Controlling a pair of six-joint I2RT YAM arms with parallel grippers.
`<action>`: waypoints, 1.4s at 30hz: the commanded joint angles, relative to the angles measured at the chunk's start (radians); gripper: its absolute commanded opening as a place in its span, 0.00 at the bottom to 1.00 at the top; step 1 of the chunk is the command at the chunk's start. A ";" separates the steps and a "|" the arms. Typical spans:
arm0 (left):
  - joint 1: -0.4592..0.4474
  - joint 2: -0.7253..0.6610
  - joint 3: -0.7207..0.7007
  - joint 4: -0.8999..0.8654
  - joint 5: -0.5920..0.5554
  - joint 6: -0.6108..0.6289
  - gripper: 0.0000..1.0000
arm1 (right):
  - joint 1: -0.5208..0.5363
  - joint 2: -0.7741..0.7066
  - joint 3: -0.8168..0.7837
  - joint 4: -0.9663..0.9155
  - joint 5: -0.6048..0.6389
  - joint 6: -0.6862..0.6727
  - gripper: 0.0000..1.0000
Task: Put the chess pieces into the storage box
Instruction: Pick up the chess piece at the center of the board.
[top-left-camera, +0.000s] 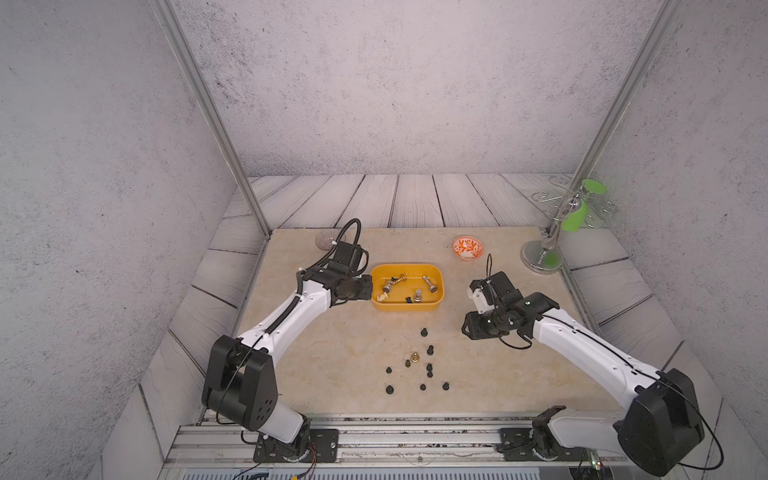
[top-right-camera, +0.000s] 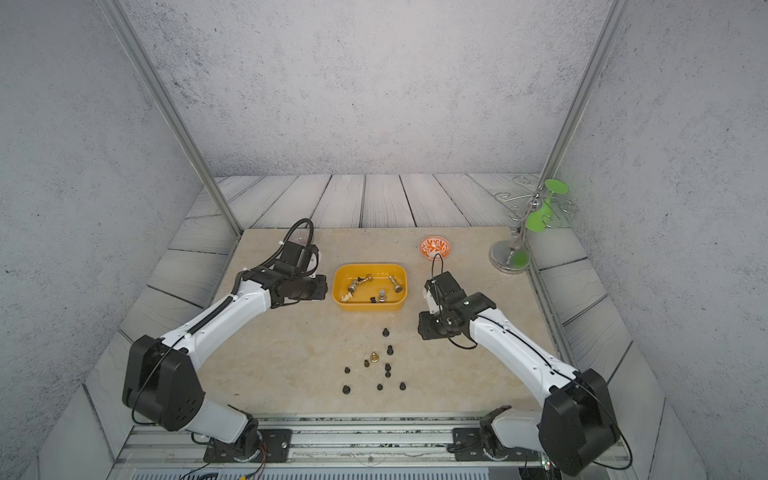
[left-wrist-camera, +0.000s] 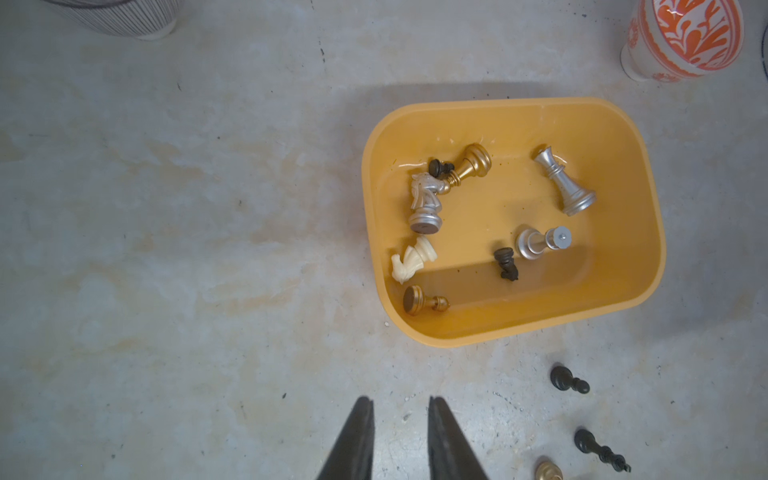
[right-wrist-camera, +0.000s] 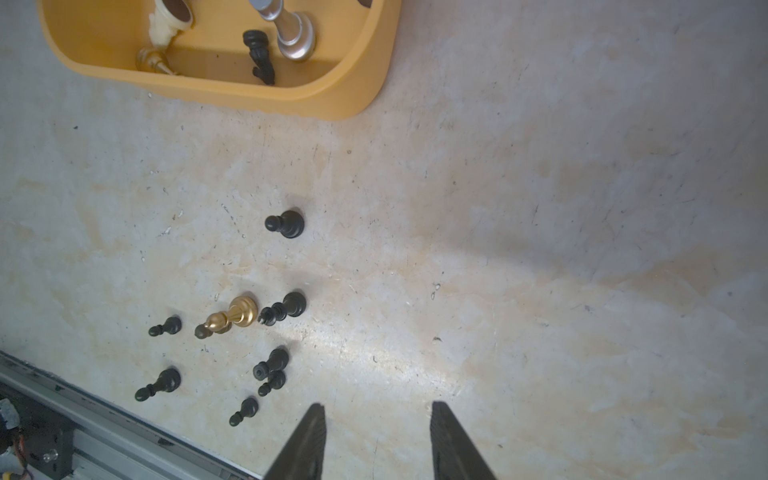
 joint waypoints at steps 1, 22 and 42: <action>0.011 -0.037 -0.046 0.027 0.023 0.012 0.27 | -0.002 0.024 0.028 -0.004 -0.016 -0.028 0.43; 0.013 -0.108 -0.191 0.051 0.199 0.010 0.27 | 0.022 0.112 0.075 0.036 -0.044 -0.039 0.43; 0.013 -0.205 -0.311 0.077 0.222 -0.046 0.27 | 0.155 0.354 0.274 0.059 -0.003 -0.064 0.43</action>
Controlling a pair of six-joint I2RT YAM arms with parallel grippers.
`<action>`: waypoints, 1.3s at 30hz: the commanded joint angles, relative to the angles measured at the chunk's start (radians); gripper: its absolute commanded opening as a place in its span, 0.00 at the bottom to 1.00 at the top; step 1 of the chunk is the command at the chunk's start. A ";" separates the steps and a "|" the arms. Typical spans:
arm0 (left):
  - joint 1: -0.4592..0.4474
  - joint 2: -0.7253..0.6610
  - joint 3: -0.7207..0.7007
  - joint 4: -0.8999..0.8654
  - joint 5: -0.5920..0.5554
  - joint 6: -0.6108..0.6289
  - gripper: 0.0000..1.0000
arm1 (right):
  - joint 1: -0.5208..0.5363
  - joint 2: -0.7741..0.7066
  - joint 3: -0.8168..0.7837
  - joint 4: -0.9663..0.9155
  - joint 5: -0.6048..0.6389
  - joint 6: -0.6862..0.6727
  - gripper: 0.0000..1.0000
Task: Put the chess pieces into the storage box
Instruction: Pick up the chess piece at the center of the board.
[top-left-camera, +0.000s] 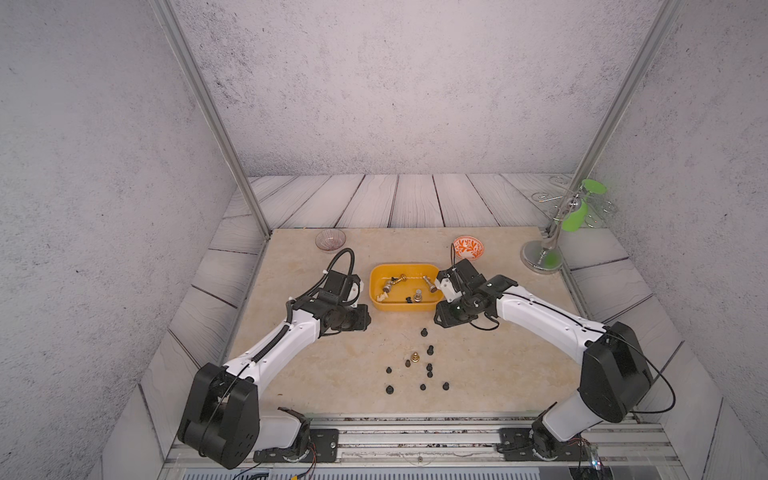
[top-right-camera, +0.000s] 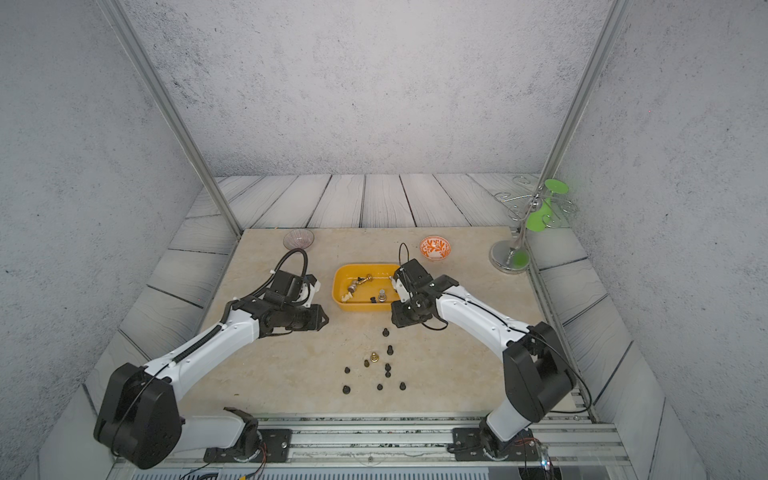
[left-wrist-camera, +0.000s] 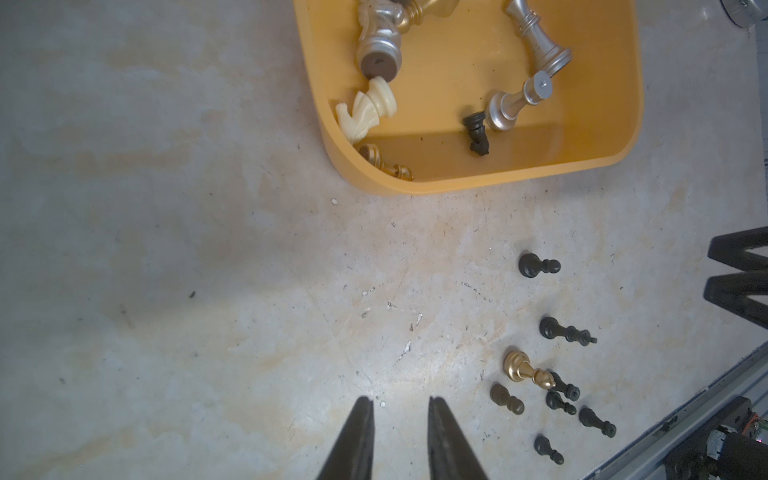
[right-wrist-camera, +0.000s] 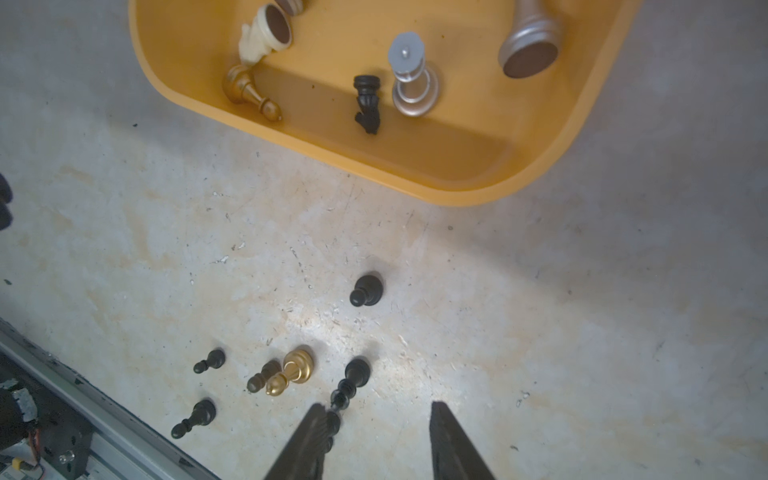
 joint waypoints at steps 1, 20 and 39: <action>0.008 -0.031 -0.013 0.011 0.005 -0.008 0.27 | 0.027 0.065 0.050 -0.011 0.030 -0.024 0.43; 0.008 -0.033 -0.036 0.024 0.034 -0.023 0.27 | 0.107 0.315 0.196 -0.043 0.125 -0.048 0.40; 0.008 -0.059 -0.042 0.018 0.041 -0.028 0.27 | 0.110 0.420 0.223 -0.033 0.130 -0.030 0.30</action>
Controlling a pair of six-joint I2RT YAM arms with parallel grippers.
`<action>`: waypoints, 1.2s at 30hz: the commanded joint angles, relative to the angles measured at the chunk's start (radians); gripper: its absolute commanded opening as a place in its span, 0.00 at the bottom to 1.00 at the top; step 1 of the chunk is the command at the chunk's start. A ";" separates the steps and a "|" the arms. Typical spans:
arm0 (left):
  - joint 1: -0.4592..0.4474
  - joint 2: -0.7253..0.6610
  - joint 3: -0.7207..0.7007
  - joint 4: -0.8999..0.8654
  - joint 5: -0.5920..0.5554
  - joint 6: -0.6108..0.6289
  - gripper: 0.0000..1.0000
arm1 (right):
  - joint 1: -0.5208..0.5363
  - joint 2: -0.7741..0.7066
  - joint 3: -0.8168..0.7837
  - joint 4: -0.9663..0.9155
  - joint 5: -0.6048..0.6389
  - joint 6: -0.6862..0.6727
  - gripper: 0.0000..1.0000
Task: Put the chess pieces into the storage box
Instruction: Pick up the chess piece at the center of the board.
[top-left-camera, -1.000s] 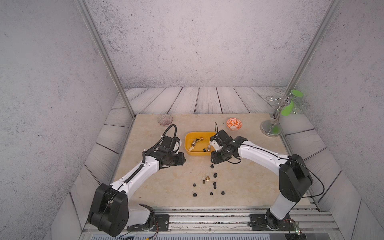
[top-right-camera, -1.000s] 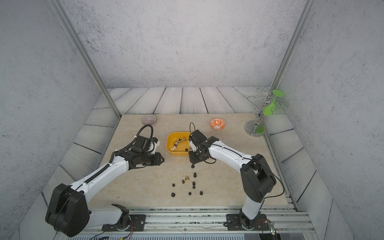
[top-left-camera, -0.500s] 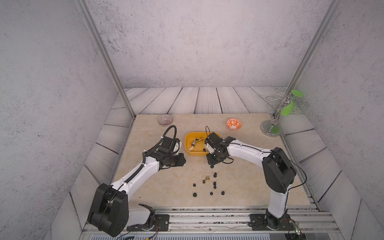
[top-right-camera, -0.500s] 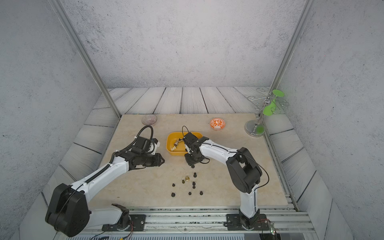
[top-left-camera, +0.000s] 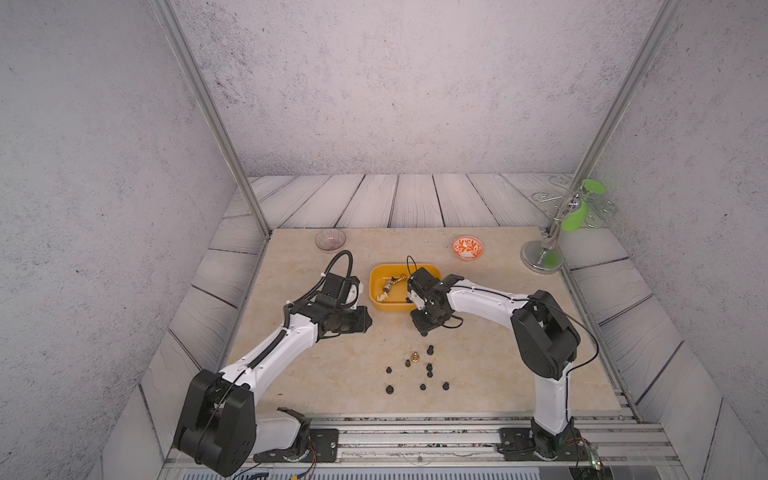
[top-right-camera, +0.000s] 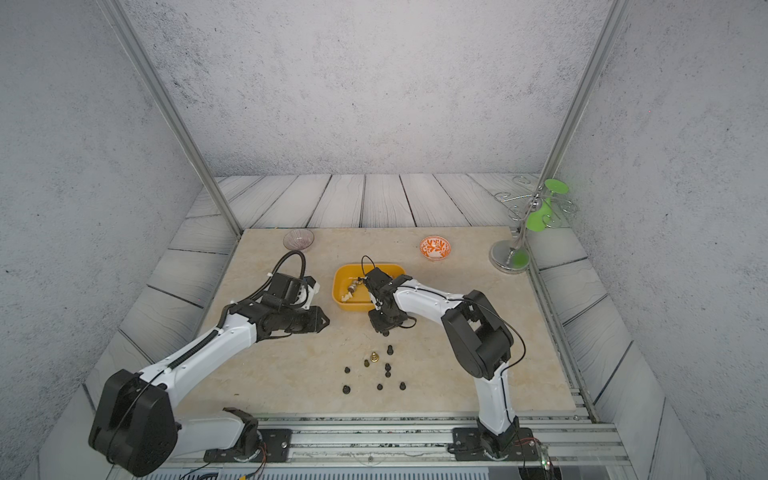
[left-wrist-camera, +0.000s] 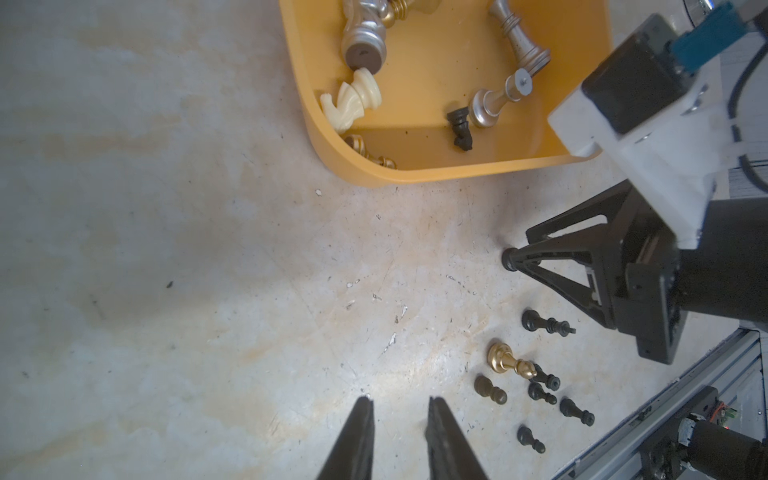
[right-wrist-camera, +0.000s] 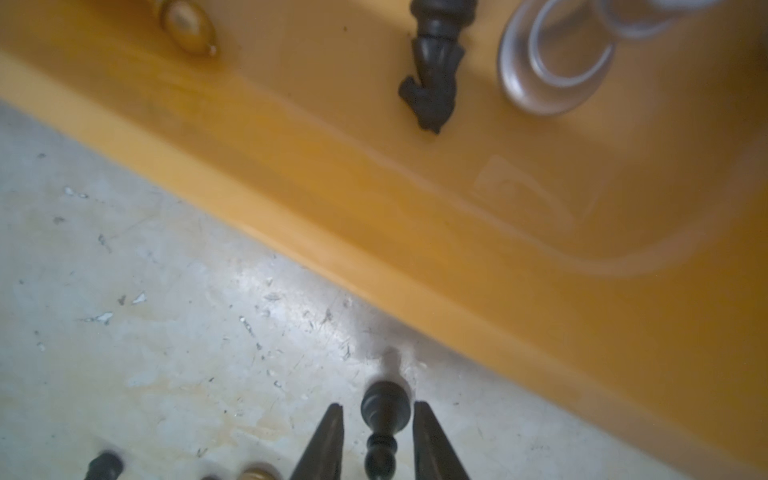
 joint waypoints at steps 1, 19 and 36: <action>0.008 -0.028 -0.015 -0.002 0.002 -0.003 0.27 | 0.005 0.044 0.017 -0.013 0.022 0.005 0.29; 0.008 -0.037 -0.027 0.000 -0.002 -0.005 0.27 | 0.005 0.016 -0.017 -0.040 0.043 0.009 0.13; 0.008 -0.069 -0.049 -0.005 -0.008 -0.011 0.27 | -0.017 -0.049 0.199 -0.150 0.040 -0.047 0.13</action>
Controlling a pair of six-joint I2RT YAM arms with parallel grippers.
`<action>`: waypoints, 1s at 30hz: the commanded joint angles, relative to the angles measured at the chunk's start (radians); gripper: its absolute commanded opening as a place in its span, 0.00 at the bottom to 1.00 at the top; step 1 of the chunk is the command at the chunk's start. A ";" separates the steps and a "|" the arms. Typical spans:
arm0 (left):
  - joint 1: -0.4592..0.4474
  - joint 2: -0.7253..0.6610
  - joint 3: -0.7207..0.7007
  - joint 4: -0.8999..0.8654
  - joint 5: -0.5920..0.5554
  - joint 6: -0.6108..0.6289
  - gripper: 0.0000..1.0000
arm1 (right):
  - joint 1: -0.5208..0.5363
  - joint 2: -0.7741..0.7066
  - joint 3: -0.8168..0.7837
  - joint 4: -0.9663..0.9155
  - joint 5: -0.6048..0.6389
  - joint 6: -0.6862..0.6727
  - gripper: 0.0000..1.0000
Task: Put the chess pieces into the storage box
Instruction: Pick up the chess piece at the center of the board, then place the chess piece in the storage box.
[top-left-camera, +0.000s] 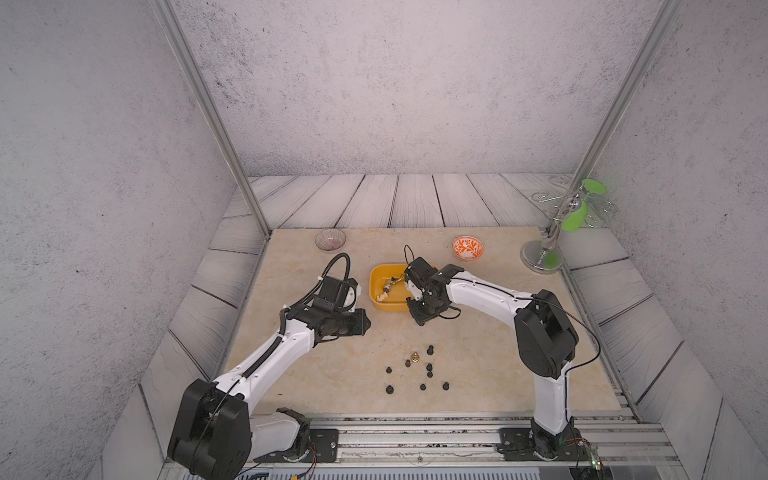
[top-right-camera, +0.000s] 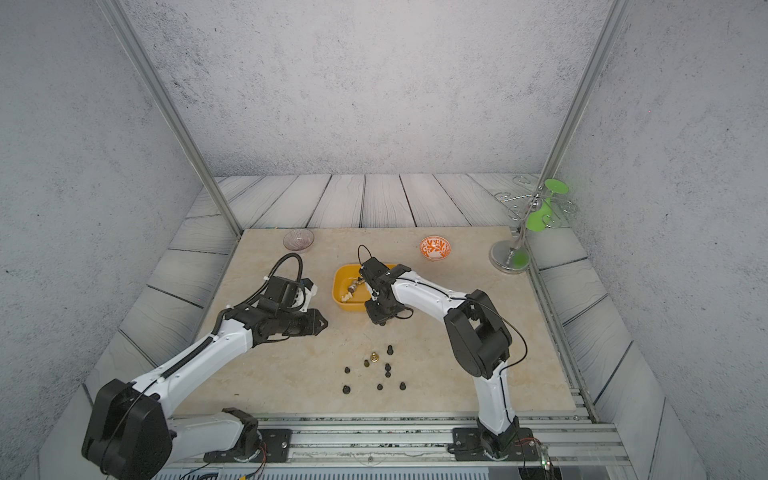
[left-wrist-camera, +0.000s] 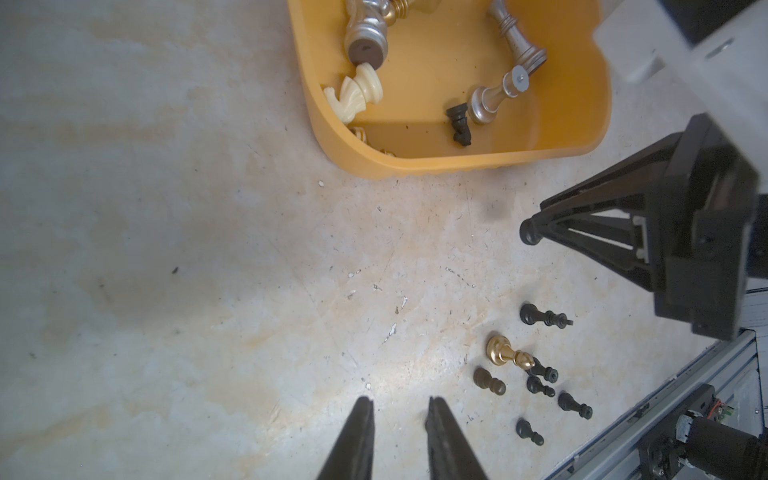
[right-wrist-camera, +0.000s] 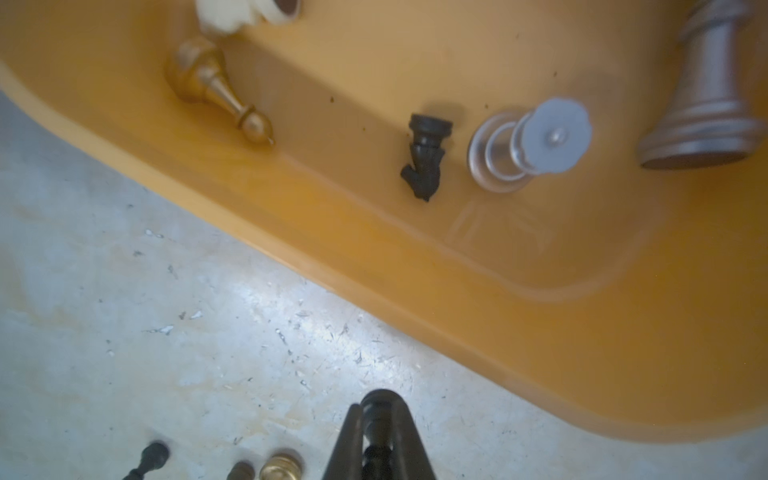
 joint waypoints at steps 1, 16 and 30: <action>0.008 -0.020 -0.013 -0.006 -0.003 -0.003 0.27 | -0.014 -0.050 0.066 -0.054 0.010 -0.027 0.13; 0.008 -0.021 -0.023 0.000 0.006 -0.014 0.27 | -0.141 0.152 0.451 -0.140 -0.045 -0.088 0.13; 0.008 -0.043 -0.035 -0.005 0.012 -0.020 0.27 | -0.174 0.293 0.551 -0.123 -0.071 -0.069 0.13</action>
